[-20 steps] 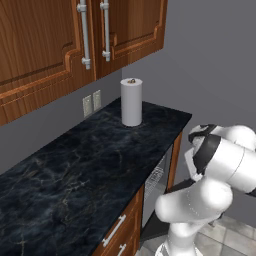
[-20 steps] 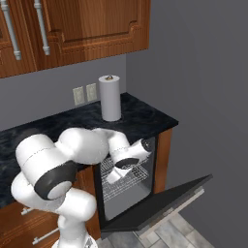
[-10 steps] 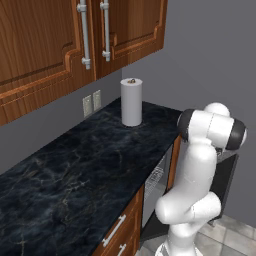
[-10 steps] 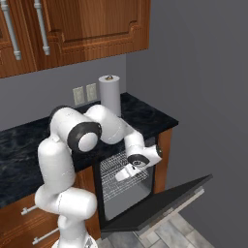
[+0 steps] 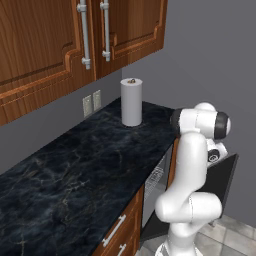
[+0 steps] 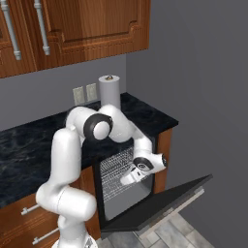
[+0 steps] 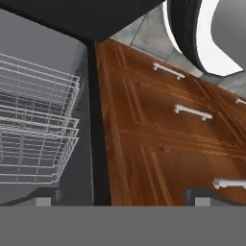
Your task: Open the dishwasher door and pull out the top rack.
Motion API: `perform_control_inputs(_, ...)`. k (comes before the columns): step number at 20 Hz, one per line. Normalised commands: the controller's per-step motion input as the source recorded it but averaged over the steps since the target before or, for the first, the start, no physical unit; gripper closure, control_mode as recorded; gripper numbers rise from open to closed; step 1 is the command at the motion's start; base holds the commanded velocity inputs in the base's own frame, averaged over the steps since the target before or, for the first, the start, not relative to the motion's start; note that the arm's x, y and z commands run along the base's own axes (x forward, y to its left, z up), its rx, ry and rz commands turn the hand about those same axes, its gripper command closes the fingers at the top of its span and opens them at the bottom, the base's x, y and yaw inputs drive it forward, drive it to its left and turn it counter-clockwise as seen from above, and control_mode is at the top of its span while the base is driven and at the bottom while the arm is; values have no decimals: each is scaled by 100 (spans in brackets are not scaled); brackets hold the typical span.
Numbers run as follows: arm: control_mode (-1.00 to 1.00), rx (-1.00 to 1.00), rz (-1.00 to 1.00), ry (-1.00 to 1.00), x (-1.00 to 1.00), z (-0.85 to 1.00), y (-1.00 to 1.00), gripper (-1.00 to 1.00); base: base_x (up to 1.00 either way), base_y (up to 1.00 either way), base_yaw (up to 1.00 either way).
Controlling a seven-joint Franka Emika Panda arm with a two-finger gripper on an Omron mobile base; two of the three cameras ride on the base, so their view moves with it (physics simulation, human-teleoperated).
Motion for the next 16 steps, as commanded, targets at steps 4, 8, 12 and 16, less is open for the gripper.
perform_control_inputs(4,-100,6,0,-21,9,-22,38,-100,0,0,0)
perform_control_inputs(8,-100,6,0,-21,17,-5,51,-100,0,0,0)
perform_control_inputs(12,-100,9,0,-4,19,-5,39,-100,0,0,0)
perform_control_inputs(16,-100,8,-1,0,51,-13,29,-100,0,0,0)
